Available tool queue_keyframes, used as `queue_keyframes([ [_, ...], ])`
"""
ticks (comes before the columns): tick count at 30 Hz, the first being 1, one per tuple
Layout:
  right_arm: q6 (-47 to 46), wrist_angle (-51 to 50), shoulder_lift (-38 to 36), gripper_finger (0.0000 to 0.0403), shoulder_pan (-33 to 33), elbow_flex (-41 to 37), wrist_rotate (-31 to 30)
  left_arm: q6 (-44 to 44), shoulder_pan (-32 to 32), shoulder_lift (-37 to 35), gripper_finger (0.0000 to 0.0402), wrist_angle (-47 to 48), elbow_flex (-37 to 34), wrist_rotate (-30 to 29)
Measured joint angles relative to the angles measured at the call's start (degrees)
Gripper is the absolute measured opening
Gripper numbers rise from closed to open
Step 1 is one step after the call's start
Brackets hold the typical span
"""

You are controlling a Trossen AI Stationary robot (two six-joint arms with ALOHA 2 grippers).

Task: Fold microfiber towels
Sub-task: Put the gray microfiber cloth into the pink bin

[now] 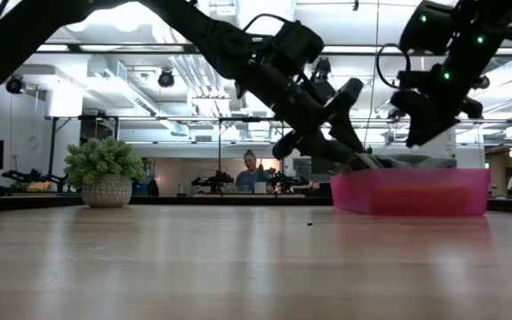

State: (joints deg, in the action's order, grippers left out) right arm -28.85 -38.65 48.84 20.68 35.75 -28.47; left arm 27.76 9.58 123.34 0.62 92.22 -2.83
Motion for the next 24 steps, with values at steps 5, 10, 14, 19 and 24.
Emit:
queue_keyframes([
  [5,1.6,-0.7,0.1,0.0121,0.1,3.6,0.5,-5.8,0.0,-3.4,0.0161,5.8,-0.2,1.3],
  [10,3.9,-1.5,1.4,0.0123,0.8,8.1,1.6,-11.9,-0.9,-7.2,0.0161,9.0,-1.3,1.6],
  [14,7.8,-1.4,4.9,0.0123,3.4,11.7,6.8,-16.1,-1.6,-11.9,0.0161,7.3,-5.4,1.7],
  [19,15.0,-1.9,11.0,0.0123,8.5,16.8,13.4,-20.2,-1.8,-18.0,0.016,5.2,-11.8,1.7],
  [24,21.2,-6.5,17.3,0.0123,16.2,23.5,24.5,-25.2,-1.4,-23.7,0.016,1.9,-18.1,1.7],
])
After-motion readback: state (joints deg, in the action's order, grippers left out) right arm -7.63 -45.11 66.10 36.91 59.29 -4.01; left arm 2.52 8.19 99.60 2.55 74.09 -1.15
